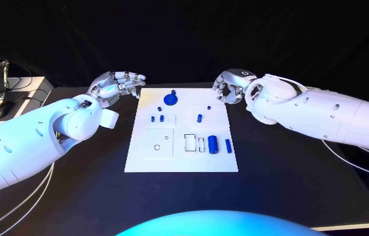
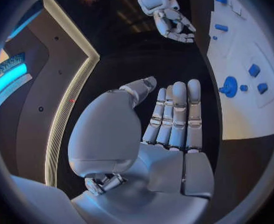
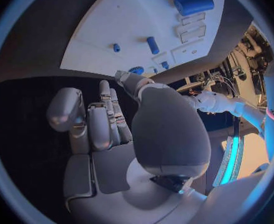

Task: Assemble the parts on the task board

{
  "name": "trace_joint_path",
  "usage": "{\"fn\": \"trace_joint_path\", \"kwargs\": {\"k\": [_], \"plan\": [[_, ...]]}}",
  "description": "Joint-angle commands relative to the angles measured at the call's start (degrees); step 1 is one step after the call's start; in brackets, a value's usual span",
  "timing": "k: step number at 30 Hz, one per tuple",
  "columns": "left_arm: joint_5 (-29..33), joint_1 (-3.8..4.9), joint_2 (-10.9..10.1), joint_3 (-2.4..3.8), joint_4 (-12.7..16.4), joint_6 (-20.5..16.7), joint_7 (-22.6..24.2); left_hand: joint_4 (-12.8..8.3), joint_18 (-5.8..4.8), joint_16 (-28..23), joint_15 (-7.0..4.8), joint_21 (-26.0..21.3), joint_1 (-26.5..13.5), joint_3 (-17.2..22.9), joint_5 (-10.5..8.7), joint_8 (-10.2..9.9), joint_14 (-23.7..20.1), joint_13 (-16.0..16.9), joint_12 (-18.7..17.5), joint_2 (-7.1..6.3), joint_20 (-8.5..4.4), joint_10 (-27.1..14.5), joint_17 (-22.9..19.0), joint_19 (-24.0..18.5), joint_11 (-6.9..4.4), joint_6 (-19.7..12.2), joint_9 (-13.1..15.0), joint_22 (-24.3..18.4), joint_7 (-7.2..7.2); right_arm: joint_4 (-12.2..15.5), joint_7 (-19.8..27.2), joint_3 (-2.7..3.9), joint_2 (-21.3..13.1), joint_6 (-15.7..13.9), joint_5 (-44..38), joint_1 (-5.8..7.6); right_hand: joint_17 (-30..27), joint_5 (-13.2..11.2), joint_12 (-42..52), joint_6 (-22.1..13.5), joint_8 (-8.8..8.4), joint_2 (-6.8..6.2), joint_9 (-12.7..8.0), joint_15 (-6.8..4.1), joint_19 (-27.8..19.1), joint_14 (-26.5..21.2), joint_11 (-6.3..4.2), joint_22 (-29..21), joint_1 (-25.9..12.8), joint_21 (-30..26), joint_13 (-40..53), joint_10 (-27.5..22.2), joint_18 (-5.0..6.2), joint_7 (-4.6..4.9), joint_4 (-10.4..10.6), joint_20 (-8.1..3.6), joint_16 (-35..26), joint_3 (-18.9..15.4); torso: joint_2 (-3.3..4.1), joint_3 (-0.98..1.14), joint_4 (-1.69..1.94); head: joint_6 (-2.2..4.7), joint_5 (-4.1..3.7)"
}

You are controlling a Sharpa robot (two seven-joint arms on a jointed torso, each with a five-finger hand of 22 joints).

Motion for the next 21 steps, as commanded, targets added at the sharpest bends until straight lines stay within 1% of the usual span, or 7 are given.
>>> {"fn": "trace_joint_path", "kwargs": {"k": [1, 7, 12, 14, 15, 17, 21], "plan": [[5.0, -0.55, -0.48, 0.37, 1.51, 1.79, 3.54, 0.11, 0.36, -0.28, 0.04, -0.34, -0.15, -0.4, 0.07, 0.28, -0.43, -0.07, 0.01, 0.15, -0.04, 0.22, 0.07, 0.35, -0.11, -0.39, 0.07, -0.16, 0.0, -1.02, -2.61, -0.15, 1.33, 2.72, -4.69, -0.49, -0.1, -0.28, -0.64, -0.43, -0.44, -0.35, 0.1, 0.19, 0.35, 2.45, 0.1, 0.08, -0.25, 0.28, -0.35, -0.83, -0.45, 0.14, 0.45, 0.05, 0.35, 0.07, 0.02, 0.0, -0.09, 0.38, -0.18], [5.32, -1.08, -0.83, 0.75, 3.04, 1.73, 4.06, 0.14, 0.37, -0.29, 0.04, -0.41, -0.12, -0.43, 0.07, 0.33, -0.45, -0.08, 0.02, 0.16, -0.05, 0.26, 0.07, 0.39, -0.11, -0.38, 0.08, -0.22, 0.01, -3.94, -3.56, -0.35, 3.96, 2.54, -6.23, -1.5, -0.26, -0.31, -1.23, -0.56, -0.51, -0.43, 0.15, 0.37, 0.31, 2.38, 0.31, 0.19, -0.21, 0.3, -0.86, -1.57, -0.46, 0.28, 0.59, 0.2, 0.52, -0.03, 0.09, -0.05, 0.05, 0.67, -0.59], [5.5, -1.31, -0.98, 0.89, 4.0, 1.59, 4.34, 0.17, 0.37, -0.32, 0.02, -0.55, -0.03, -0.46, 0.08, 0.4, -0.48, -0.1, 0.05, 0.18, -0.06, 0.34, 0.07, 0.47, -0.12, -0.38, 0.09, -0.34, 0.03, -6.07, -3.23, -0.42, 5.37, 3.33, -6.48, -2.19, -0.5, -0.25, -1.35, -0.55, -0.51, -0.47, 0.17, 0.41, 0.24, 2.32, 0.36, 0.06, -0.1, -0.01, -1.0, -1.74, -0.41, 0.33, 0.55, 0.24, 0.42, -0.04, 0.16, -0.09, 0.18, 0.69, -0.55], [5.55, -1.36, -1.08, 0.91, 4.27, 1.54, 4.42, 0.17, 0.37, -0.32, 0.02, -0.55, -0.03, -0.46, 0.08, 0.4, -0.48, -0.1, 0.05, 0.18, -0.06, 0.34, 0.07, 0.47, -0.12, -0.38, 0.09, -0.34, 0.03, -6.65, -3.0, -0.45, 5.78, 3.61, -6.36, -2.45, -0.5, -0.21, -1.43, -0.53, -0.5, -0.47, 0.19, 0.44, 0.24, 2.31, 0.4, 0.12, -0.05, 0.08, -1.08, -1.86, -0.43, 0.37, 0.54, 0.26, 0.47, -0.05, 0.17, -0.08, 0.14, 0.69, -0.51], [5.57, -1.38, -1.14, 0.92, 4.36, 1.51, 4.44, 0.19, 0.37, -0.33, 0.02, -0.61, -0.01, -0.49, 0.07, 0.42, -0.5, -0.11, 0.06, 0.16, -0.06, 0.36, 0.07, 0.51, -0.11, -0.39, 0.09, -0.39, 0.06, -6.92, -2.89, -0.47, 5.98, 3.73, -6.32, -2.57, -0.55, -0.2, -1.46, -0.51, -0.49, -0.44, 0.19, 0.46, 0.19, 2.29, 0.42, 0.01, -0.03, -0.14, -1.12, -1.9, -0.39, 0.38, 0.55, 0.27, 0.45, -0.04, 0.17, -0.01, 0.05, 0.69, -0.4], [5.58, -1.39, -1.19, 0.93, 4.46, 1.46, 4.5, 0.19, 0.37, -0.34, 0.02, -0.63, 0.0, -0.5, 0.07, 0.43, -0.51, -0.11, 0.06, 0.16, -0.06, 0.36, 0.07, 0.52, -0.11, -0.39, 0.09, -0.41, 0.07, -7.31, -2.75, -0.51, 6.27, 3.85, -6.28, -2.72, -0.55, -0.2, -1.46, -0.51, -0.49, -0.44, 0.19, 0.46, 0.19, 2.29, 0.42, 0.01, -0.03, -0.14, -1.12, -1.9, -0.39, 0.38, 0.55, 0.27, 0.45, -0.04, 0.18, -0.06, 0.08, 0.64, -0.38], [5.61, -1.42, -1.26, 0.96, 4.59, 1.33, 4.72, 0.21, 0.37, -0.39, 0.03, -0.79, 0.12, -0.51, 0.09, 0.49, -0.55, -0.15, 0.05, 0.2, -0.07, 0.38, 0.07, 0.62, -0.09, -0.43, 0.09, -0.54, 0.13, -8.27, -2.29, -0.58, 7.0, 3.99, -6.11, -3.13, -0.59, -0.15, -1.51, -0.48, -0.48, -0.38, 0.21, 0.48, 0.17, 2.27, 0.46, 0.0, 0.02, -0.2, -1.2, -1.98, -0.38, 0.42, 0.55, 0.29, 0.47, -0.02, 0.19, 0.09, 0.03, 0.43, -0.29]]}}
